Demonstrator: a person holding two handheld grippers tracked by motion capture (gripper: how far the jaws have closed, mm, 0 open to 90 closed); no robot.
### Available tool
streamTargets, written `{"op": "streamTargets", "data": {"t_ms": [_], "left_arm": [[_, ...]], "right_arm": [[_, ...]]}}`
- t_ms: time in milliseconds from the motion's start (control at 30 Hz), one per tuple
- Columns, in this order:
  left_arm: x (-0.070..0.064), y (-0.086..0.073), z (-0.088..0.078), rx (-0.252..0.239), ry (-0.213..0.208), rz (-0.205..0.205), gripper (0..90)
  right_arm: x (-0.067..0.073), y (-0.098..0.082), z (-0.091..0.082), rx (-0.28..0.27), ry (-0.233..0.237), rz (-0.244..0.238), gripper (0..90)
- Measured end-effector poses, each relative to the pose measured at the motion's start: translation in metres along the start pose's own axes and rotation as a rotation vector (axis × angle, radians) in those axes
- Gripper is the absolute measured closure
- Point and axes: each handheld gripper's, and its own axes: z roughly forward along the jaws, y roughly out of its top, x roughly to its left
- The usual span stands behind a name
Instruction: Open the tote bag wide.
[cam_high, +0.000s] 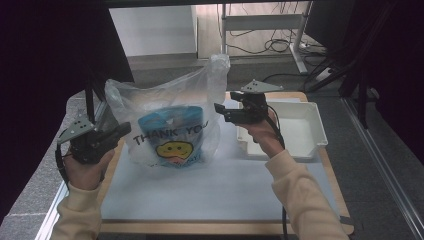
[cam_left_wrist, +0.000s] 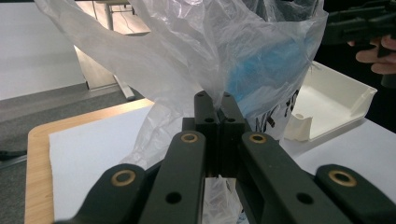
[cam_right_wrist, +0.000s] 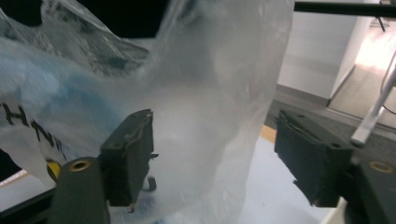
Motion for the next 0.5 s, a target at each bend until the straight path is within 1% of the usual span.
{"op": "streamTargets", "data": {"t_ms": [200,233,300,367,433,500], "left_arm": [[0.0,0.0,0.0,-0.001,-0.001,0.001,90.0],[0.001,0.0,0.0,0.0,-0.002,0.0,90.0],[0.0,0.0,0.001,-0.001,-0.002,0.0,89.9],[0.0,0.0,0.001,-0.001,-0.003,0.0,89.9],[0.0,0.0,0.001,0.0,-0.004,0.001,90.0],[0.0,0.0,0.001,-0.001,-0.004,0.001,89.9]], "right_arm": [[-0.002,0.008,0.011,0.015,0.051,0.013,33.8],[-0.002,0.009,0.013,0.015,0.055,0.013,35.6],[-0.001,0.01,0.016,0.025,0.074,0.015,41.6],[0.0,0.01,0.018,0.03,0.081,0.007,55.1],[0.001,0.009,0.02,0.042,0.109,-0.002,64.7],[0.002,0.008,0.021,0.052,0.111,-0.007,72.7]]}}
